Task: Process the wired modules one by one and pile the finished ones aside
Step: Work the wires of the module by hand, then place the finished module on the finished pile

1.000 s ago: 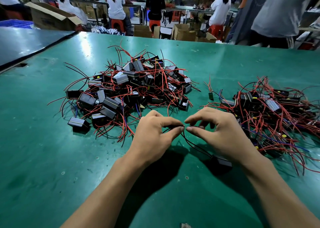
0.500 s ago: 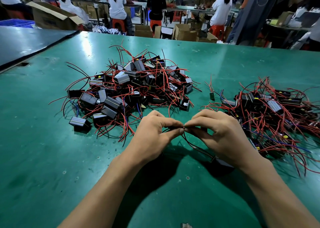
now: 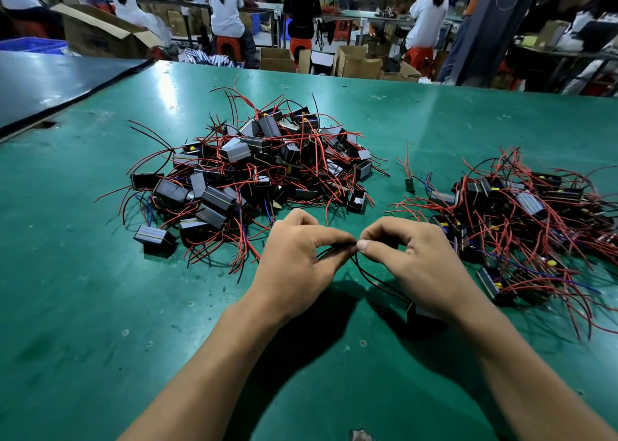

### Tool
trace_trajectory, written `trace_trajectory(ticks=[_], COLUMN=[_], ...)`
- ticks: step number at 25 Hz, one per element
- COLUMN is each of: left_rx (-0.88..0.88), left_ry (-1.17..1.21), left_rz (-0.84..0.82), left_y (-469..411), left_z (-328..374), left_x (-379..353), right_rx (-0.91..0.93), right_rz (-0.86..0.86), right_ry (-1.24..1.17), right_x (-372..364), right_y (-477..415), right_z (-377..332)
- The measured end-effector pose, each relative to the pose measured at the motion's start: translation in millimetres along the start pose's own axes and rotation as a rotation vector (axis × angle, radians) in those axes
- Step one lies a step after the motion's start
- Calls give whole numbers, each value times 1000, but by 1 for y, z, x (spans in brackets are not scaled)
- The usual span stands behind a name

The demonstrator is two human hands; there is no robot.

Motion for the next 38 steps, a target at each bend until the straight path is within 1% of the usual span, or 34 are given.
trace_trajectory(ticks=[2, 5, 7, 10, 12, 13, 15, 17, 20, 23, 25, 26, 28, 30, 31, 35, 38], left_rx=[-71, -102, -126, -178, -160, -119, -18, 71, 166, 196, 195, 189, 184, 185, 188, 181, 174], left_ry=[-24, -52, -82, -112, -107, -88, -29, 24, 52, 13, 12, 17, 21, 19, 21, 27, 17], left_rz=[36, 27, -3, -1, 11, 23, 68, 111, 75, 9, -6, -7, -12, -21, -26, -36, -18], left_y=[1, 1, 1, 1, 1, 0, -2, -3, -3, 0, 1, 1, 1, 1, 1, 1, 1], left_z=[1, -3, -5, -3, -3, -4, -10, -18, -26, -30, -31, -32, -33, -34, -34, -34, -33], left_x=[-2, -6, -8, -7, -3, 0, 10, 17, 17, 10, 8, 8, 8, 7, 6, 5, 7], right_rx=[-143, -283, -329, -377, -369, -332, -254, -248, -229, -188, -228, -263, -325, -333, -332, -319, -302], right_rz=[-13, -29, -36, -43, -14, 3, 2, -48, -46, 12, 72, 74, -18, -158, -200, -240, -201], right_ry=[-127, -255, -292, -365, -401, -379, -284, -185, -29, -113, -159, -175, -187, -182, -196, -264, -408], right_x=[0, 1, 2, -1, 1, 3, 8, 7, -2, -5, -2, -2, -4, -7, -8, -4, 0], right_y=[-1, 0, -1, -1, 0, 0, 1, 3, 3, 2, 1, 1, 2, 3, 3, 3, 3], right_z=[4, 7, 9, 11, 13, 14, 14, 18, 17, 16, 19, 21, 24, 22, 22, 21, 19])
Point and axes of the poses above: each hand's wrist, its own y-axis away from the middle knuckle, its own x-axis out of the back of the hand, z = x × y, the point moved 3 cm from there along -y, towards the middle knuckle, and after that the axes turned 10 degrees about x, right-handed, at the moved point
